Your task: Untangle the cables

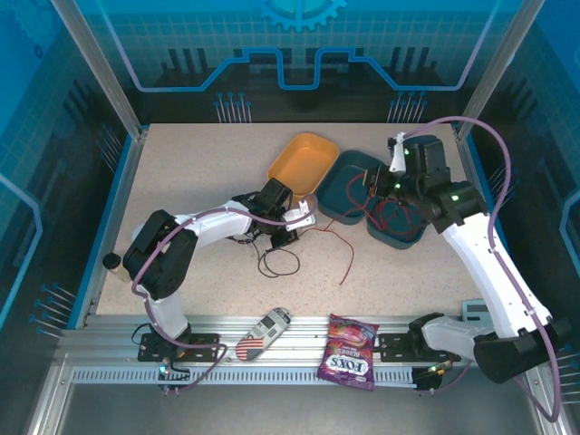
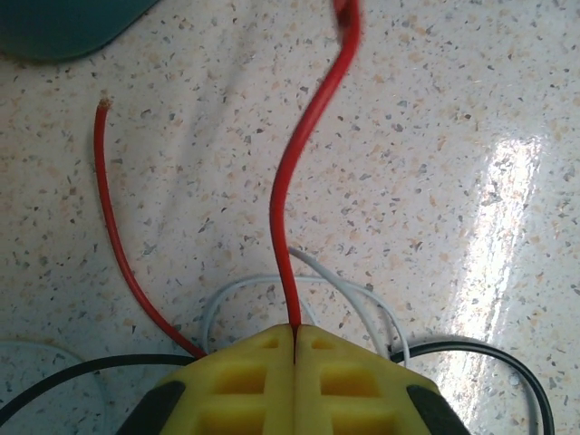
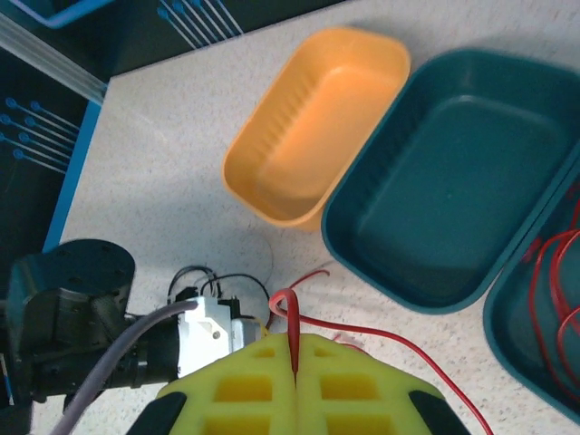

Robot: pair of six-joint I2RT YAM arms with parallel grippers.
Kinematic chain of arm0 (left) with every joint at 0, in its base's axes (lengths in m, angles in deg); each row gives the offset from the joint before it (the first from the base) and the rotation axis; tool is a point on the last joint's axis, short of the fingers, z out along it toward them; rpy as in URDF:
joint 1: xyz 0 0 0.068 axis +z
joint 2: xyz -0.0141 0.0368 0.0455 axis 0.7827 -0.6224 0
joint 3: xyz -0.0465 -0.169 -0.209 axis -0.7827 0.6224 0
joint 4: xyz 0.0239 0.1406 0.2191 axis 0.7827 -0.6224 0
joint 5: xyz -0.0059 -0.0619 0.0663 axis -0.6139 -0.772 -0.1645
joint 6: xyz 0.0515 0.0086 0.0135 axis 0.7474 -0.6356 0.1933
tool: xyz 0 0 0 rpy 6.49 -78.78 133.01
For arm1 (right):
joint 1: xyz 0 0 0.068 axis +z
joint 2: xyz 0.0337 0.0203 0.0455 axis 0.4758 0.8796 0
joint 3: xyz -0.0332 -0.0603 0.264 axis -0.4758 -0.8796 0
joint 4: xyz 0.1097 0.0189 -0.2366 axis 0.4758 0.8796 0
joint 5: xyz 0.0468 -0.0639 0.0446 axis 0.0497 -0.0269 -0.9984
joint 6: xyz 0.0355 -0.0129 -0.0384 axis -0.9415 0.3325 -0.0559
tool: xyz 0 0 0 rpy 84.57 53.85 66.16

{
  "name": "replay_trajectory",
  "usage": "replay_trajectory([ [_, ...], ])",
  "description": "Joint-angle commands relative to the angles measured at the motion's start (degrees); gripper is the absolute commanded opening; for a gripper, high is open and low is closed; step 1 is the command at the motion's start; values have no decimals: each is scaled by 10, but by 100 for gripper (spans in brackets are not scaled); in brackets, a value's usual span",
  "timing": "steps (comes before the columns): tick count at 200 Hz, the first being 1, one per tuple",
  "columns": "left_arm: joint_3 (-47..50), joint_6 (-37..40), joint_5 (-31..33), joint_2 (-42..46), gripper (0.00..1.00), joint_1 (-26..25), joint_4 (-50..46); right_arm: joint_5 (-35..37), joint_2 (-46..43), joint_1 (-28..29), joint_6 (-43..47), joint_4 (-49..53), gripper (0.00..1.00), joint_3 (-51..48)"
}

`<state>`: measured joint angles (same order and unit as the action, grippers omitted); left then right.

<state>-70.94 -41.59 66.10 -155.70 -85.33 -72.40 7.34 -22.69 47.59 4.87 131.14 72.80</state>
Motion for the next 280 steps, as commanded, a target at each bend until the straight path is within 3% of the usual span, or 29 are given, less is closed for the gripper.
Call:
replay_trajectory([
  [1,2,1,11,-3,0,-3,-11,51,-22,-9,37,62,0,55],
  [77,11,-38,-7,38,0,-3,7,132,-6,-24,71,120,0,142],
  [104,23,-60,-24,85,36,-3,6,183,18,-35,84,124,0,159],
  [180,103,-144,-43,238,98,-3,67,230,76,-89,124,60,0,140],
  [207,139,-187,-37,302,99,-4,106,258,95,-103,134,45,0,125],
  [242,169,-273,60,356,99,-3,127,269,113,-118,147,18,0,94],
  [280,182,-352,140,385,99,-3,125,201,144,-122,122,-29,0,48],
])
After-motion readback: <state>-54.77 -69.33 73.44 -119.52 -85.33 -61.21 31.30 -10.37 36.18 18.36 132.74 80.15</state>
